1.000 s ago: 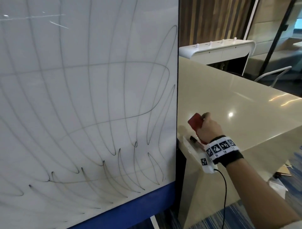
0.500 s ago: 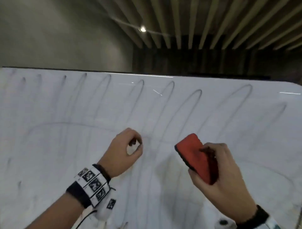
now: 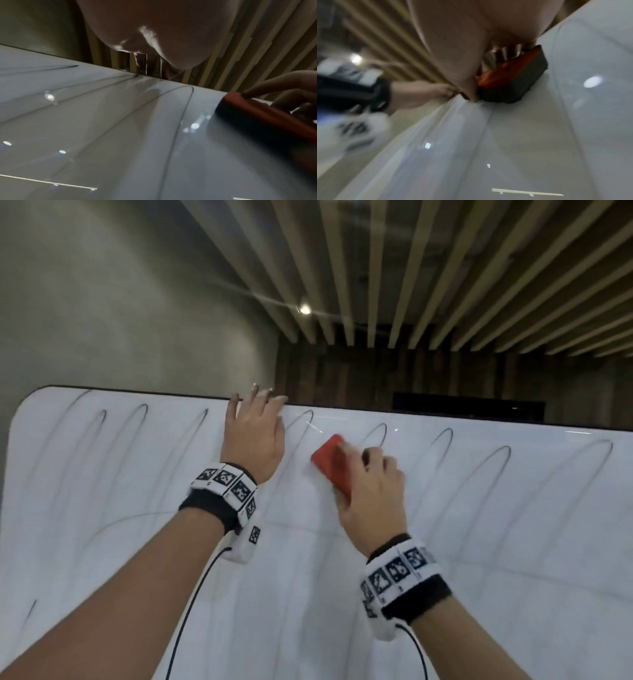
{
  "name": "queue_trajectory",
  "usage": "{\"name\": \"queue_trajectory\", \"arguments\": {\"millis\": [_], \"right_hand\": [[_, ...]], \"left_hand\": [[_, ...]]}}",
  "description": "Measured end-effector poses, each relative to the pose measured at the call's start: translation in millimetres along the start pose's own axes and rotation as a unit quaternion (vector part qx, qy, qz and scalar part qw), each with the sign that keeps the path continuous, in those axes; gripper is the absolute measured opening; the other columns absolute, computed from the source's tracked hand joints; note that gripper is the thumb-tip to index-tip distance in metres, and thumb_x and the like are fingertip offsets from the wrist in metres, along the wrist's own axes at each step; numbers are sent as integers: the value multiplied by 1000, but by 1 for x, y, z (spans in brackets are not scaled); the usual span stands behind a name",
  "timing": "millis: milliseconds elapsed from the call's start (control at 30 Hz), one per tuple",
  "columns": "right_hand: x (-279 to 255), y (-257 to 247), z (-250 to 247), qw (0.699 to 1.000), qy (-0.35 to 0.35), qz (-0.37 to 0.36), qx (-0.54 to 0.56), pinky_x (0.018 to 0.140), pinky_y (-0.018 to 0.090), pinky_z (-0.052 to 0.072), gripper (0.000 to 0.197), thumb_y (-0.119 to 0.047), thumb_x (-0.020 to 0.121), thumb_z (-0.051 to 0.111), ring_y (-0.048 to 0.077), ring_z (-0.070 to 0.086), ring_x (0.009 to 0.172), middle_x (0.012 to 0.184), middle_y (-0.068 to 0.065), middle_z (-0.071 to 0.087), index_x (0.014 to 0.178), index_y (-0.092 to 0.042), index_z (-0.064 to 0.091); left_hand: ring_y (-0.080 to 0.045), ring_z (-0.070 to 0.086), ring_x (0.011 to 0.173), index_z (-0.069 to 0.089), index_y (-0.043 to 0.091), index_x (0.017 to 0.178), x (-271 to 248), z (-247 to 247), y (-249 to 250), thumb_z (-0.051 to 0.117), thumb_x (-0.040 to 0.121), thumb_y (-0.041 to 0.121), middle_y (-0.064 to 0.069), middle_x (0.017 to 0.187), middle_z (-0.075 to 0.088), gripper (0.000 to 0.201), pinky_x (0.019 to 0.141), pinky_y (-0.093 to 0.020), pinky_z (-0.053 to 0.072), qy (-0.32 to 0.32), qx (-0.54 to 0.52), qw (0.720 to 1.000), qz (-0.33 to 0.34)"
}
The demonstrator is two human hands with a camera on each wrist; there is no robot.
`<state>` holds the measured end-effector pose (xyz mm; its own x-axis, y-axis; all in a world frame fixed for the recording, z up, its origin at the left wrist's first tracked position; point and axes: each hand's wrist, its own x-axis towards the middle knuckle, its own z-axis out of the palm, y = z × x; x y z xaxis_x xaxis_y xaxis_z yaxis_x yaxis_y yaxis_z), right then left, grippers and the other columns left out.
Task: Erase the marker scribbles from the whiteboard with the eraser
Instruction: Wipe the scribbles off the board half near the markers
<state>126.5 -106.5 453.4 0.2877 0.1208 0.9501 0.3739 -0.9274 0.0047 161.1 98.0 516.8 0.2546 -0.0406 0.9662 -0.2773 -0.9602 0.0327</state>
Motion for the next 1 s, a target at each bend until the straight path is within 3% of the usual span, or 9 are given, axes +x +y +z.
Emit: {"name": "queue_trajectory", "arguments": {"millis": [100,233,400,433,533,567,700,900,1000], "right_hand": [[-7,13,6,999,-15,-27,-14,86,45,44,63,-27,86,70,34,51,101,118,10,51,144,-28,45],[28,41,-12,960,118,247,53,92,51,42,65,-27,88,70,40,48,105,125,20,47,148,-23,44],[-10,14,17,998,5,-69,-7,92,49,45,62,-25,87,70,36,50,106,123,12,52,145,-31,48],[-3,26,13,999,18,-38,-1,92,49,43,65,-25,86,71,36,50,105,122,13,51,146,-32,48],[21,50,-1,963,128,223,82,94,51,41,69,-25,86,73,39,47,106,125,19,48,149,-28,46],[19,44,0,960,140,232,74,95,52,41,69,-25,86,73,40,47,107,127,19,47,149,-27,46],[-12,16,22,996,26,-83,23,91,51,46,62,-26,83,77,33,49,105,122,8,52,140,-34,56],[83,20,-1,997,64,36,18,96,47,39,64,-31,87,72,32,44,111,129,9,48,146,-37,49],[61,1,13,998,59,-8,6,100,50,41,59,-27,90,68,34,44,117,135,10,48,146,-33,49]], "left_hand": [[-26,46,136,52,20,139,-2,9,-10,30,99,30,-4,139,56,47,119,-47,25,-10,-2,1000,13],[-24,47,136,53,22,137,2,11,-6,31,98,30,-1,138,56,46,114,-48,28,-5,-29,1000,-10],[-20,46,138,49,27,142,-2,9,-14,36,98,22,2,141,53,46,112,-47,27,-10,-5,1000,13],[-19,45,138,48,28,142,-1,9,-16,38,99,21,2,142,53,45,112,-47,27,-12,-4,1000,16],[-18,47,136,50,28,141,1,7,-17,42,99,17,3,141,53,44,110,-46,28,-12,-5,1000,14],[-18,47,136,50,28,141,0,6,-16,43,99,17,3,141,53,44,109,-46,27,-13,-4,1000,13],[-18,44,138,47,28,144,0,5,-18,42,101,16,3,143,51,46,109,-44,25,-22,0,1000,10],[-19,41,141,46,26,145,-1,8,-16,43,100,13,2,145,50,47,110,-45,24,-18,-5,1000,4],[-20,39,143,45,25,147,-2,2,-17,43,99,11,1,147,48,50,110,-46,22,-25,-6,1000,7]]}}
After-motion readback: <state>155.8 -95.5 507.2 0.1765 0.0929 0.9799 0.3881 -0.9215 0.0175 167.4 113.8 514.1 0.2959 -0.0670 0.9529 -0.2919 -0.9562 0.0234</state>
